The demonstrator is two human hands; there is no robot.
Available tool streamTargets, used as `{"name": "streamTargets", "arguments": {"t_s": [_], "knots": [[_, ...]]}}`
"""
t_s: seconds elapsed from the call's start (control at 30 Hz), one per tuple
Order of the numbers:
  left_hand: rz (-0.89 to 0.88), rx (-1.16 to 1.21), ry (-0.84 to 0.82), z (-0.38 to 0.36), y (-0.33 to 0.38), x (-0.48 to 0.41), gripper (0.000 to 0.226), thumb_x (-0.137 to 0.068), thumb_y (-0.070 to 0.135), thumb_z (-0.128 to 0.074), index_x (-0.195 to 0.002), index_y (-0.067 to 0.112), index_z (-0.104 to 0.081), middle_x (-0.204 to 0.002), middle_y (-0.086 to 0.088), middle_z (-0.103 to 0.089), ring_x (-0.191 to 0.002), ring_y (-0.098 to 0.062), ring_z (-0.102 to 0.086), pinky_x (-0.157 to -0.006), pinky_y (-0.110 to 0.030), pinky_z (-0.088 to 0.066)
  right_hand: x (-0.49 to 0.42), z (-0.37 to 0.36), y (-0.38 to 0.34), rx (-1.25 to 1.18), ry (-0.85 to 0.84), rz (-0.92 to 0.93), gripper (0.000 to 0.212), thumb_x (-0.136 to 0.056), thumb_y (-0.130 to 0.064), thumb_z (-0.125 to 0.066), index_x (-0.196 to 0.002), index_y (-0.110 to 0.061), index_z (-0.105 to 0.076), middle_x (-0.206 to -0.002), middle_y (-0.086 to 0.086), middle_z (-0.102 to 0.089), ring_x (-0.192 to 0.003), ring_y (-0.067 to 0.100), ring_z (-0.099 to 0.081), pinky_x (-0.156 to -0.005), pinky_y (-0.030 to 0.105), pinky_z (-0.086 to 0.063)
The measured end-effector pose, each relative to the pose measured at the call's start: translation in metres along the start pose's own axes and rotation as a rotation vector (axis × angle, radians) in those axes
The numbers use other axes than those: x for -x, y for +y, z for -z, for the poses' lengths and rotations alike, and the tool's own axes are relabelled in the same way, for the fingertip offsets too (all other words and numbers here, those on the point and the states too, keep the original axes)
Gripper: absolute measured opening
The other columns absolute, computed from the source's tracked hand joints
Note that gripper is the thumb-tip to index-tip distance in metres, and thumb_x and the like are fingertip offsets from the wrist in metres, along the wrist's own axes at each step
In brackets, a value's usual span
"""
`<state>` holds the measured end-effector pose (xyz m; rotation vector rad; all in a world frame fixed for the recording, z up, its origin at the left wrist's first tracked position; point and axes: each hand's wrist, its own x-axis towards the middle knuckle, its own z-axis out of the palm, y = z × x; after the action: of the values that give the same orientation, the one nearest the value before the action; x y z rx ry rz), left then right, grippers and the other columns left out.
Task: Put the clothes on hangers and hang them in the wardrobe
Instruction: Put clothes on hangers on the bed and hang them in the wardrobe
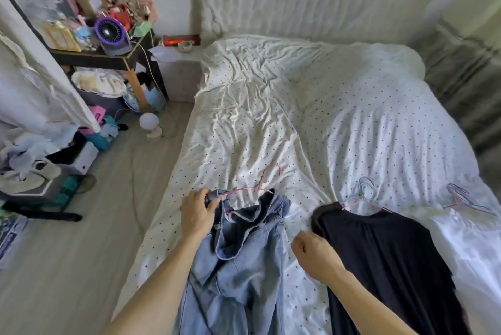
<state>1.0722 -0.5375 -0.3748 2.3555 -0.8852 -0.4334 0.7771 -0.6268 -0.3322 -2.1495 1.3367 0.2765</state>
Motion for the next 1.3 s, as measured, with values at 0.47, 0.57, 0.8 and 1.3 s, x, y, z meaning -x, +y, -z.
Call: {"name": "streamTargets", "arguments": {"t_s": [0.47,0.57,0.8,1.3], "knots": [[-0.103,-0.477,-0.404,-0.120,-0.085,-0.040,0.064,-0.102,0.048,-0.035,-0.158,0.036,-0.007,-0.167,-0.005,0.005,-0.153,-0.029,-0.003,-0.120,-0.060,-0.012,0.004,-0.194,0.052,0.170,-0.512,-0.028,0.076,-0.099,-0.051,-0.043,-0.156,-0.039,0.004,-0.165,-0.004,0.014,-0.148,0.026,-0.021,-0.110,0.042,-0.038],[-0.146,-0.500,-0.577,-0.138,-0.115,0.048,0.069,-0.094,0.058,-0.034,-0.157,0.031,-0.025,-0.164,-0.011,-0.019,-0.147,-0.038,-0.025,-0.109,-0.067,-0.031,0.008,-0.214,0.052,0.108,-0.508,-0.073,0.082,-0.096,-0.053,-0.047,-0.155,-0.042,0.009,-0.165,0.001,0.017,-0.141,0.033,-0.034,-0.104,0.045,-0.044],[0.028,-0.682,-0.943,-0.146,-0.123,0.178,0.085,-0.094,0.067,-0.033,-0.154,0.037,0.019,-0.159,-0.008,0.035,-0.151,-0.027,0.021,-0.117,-0.064,-0.010,0.019,-0.202,0.054,0.054,-0.584,-0.141,0.072,-0.098,-0.047,-0.041,-0.157,-0.038,-0.002,-0.166,0.000,-0.004,-0.141,0.032,-0.037,-0.109,0.042,-0.039],[-0.199,-0.678,-1.094,-0.109,0.087,0.198,0.044,-0.103,0.039,-0.036,-0.138,0.019,-0.053,-0.144,-0.007,-0.054,-0.128,-0.026,-0.053,-0.105,-0.035,-0.043,0.214,-0.023,0.183,-0.410,-0.082,-0.382,0.051,-0.101,-0.049,-0.045,-0.149,-0.033,-0.039,-0.136,-0.004,-0.059,-0.121,0.015,-0.059,-0.094,0.026,-0.047]]}}
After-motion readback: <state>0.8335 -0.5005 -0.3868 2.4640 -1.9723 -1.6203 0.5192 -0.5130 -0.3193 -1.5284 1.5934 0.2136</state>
